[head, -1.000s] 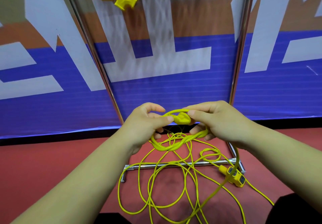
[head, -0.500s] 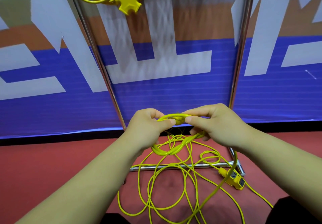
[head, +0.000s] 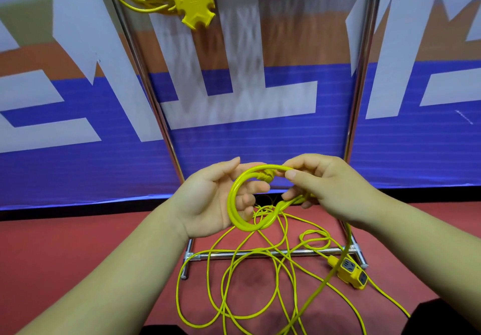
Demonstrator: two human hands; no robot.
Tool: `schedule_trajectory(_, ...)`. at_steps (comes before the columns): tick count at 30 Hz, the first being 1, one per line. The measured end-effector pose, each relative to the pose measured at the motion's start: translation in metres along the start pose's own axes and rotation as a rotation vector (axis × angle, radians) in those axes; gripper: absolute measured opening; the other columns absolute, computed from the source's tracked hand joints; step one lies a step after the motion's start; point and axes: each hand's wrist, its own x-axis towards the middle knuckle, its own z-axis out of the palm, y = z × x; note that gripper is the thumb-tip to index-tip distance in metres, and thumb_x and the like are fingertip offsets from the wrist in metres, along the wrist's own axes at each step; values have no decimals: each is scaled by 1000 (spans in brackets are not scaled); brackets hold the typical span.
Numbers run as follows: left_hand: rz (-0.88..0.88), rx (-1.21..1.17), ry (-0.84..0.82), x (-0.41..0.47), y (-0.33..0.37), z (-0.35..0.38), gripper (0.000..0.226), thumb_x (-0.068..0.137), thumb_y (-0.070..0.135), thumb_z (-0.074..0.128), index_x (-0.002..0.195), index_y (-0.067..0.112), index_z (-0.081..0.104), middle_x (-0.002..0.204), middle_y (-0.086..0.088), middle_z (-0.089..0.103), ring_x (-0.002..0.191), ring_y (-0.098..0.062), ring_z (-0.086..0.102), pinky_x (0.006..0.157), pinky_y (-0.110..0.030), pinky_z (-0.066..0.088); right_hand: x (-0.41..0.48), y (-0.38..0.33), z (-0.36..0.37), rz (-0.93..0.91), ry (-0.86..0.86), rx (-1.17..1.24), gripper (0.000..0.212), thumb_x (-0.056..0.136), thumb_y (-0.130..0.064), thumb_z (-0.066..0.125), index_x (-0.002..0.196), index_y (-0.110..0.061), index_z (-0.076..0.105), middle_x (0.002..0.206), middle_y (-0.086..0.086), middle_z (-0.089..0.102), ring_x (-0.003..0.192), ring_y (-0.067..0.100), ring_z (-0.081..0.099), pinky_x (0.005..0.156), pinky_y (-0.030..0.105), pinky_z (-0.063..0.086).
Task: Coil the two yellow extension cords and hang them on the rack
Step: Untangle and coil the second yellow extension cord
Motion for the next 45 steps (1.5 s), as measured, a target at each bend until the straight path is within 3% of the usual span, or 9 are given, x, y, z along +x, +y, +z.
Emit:
schedule_trajectory(8,123,-31,245,9,-7,1,33,92,30,57,114,12,74,97,-10,74,70,-13,67,67,-28,57,1,3,2,-5,-28,1,7,95,-17,64,99,-16,70,90,18,74,93,28,73,76,43,59)
schedule_trajectory(16,294,-119,449,11,-3,3,30,100,19,54,127,17,66,107,0,75,75,-11,69,76,-29,52,0,1,1,46,-73,70,9,97,-16,60,103,-12,67,105,10,73,96,20,74,74,36,59)
schedule_trajectory(22,434,-85,603,5,2,-11,40,96,11,57,135,21,57,119,-2,73,84,-16,73,84,-36,55,5,8,0,210,121,125,9,100,-24,58,100,-17,64,106,15,72,97,29,73,64,35,60)
schedule_trajectory(25,452,-41,597,5,0,-7,41,96,11,60,135,22,55,114,-2,75,86,-19,72,82,-36,55,9,12,-4,284,202,141,14,100,-28,56,97,-19,67,106,14,70,81,30,71,56,32,57)
schedule_trajectory(28,472,-1,611,5,0,-8,41,97,12,60,136,21,53,108,-2,76,84,-20,69,82,-35,53,12,15,-8,307,278,135,19,101,-31,54,95,-20,68,102,11,71,62,19,51,52,27,54)
schedule_trajectory(37,601,441,549,-1,2,-6,47,97,-4,55,136,21,49,102,-1,75,74,-14,64,72,-31,52,12,21,-8,362,291,98,15,97,-29,61,96,-17,70,92,8,71,53,16,42,51,29,54)
schedule_trajectory(40,584,550,449,-5,3,-5,51,96,-10,50,135,21,56,101,-2,72,76,-14,63,75,-28,54,12,20,-7,360,271,110,14,97,-28,63,97,-16,69,93,10,71,47,14,54,51,32,57)
schedule_trajectory(42,570,646,392,-8,1,-2,47,97,-9,48,131,21,62,94,-1,72,72,-11,59,68,-21,50,10,18,-6,374,228,155,15,97,-29,63,100,-16,69,96,12,71,59,17,71,52,32,58)
schedule_trajectory(45,531,841,348,-9,-1,2,35,102,1,47,122,21,68,82,3,71,65,-8,53,59,-16,43,8,15,-2,360,186,178,14,96,-30,63,101,-19,70,100,12,71,77,23,76,55,33,58)
